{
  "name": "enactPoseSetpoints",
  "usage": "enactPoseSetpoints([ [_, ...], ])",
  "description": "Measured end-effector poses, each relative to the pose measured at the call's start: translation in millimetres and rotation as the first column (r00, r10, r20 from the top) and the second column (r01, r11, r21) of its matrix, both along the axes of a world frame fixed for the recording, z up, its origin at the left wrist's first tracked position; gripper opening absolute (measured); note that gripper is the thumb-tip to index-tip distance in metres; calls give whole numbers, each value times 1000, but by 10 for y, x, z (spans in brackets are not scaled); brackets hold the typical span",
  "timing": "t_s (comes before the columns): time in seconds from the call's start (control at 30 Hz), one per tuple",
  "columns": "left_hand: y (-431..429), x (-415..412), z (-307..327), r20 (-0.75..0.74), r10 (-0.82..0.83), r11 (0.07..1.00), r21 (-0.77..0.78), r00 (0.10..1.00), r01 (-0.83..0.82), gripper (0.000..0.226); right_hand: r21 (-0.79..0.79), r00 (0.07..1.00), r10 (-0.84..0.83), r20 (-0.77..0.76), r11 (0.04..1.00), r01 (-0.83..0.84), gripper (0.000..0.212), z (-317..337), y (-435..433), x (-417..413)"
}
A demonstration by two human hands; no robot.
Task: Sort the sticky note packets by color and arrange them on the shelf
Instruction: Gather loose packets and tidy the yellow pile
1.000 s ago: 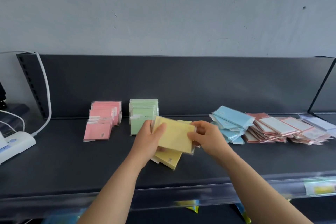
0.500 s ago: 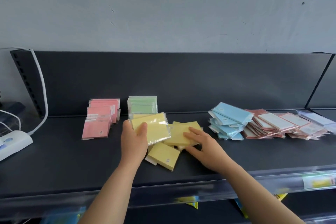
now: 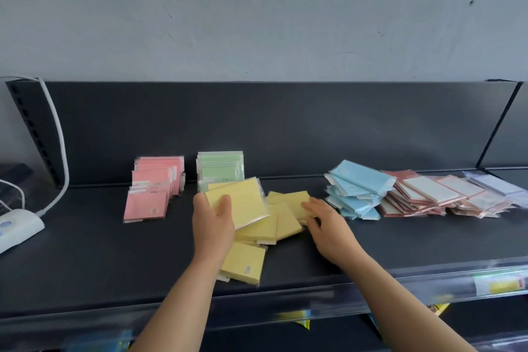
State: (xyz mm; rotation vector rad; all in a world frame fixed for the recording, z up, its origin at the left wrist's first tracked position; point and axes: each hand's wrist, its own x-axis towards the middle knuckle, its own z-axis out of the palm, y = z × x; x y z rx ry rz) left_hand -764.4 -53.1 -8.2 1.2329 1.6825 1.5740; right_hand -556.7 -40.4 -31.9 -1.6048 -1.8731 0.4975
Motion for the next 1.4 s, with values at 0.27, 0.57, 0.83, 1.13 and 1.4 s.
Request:
enactPoseSetpoints([
  [0.27, 6, 37, -11, -5, 2, 1000, 3, 1000, -2, 16, -93, 958, -190, 213, 972, 214, 50, 106, 227, -102],
  [0.57, 67, -28, 32, -21, -7, 999, 50, 1000, 8, 16, 96, 895, -199, -399, 962, 257, 31, 370, 178, -26],
  [0.83, 105, 49, 148, -30, -144, 989, 39, 989, 145, 21, 235, 872, 70, -484, 971, 53, 34, 677, 128, -60],
  [1.13, 55, 125, 336, -55, -275, 961, -7, 960, 275, 25, 168, 836, 59, -545, 985, 39, 20, 755, 234, -94],
  [1.4, 81, 164, 311, -5, -370, 929, 16, 929, 370, 35, 174, 879, 136, -457, 983, -62, 35, 590, 280, -221],
])
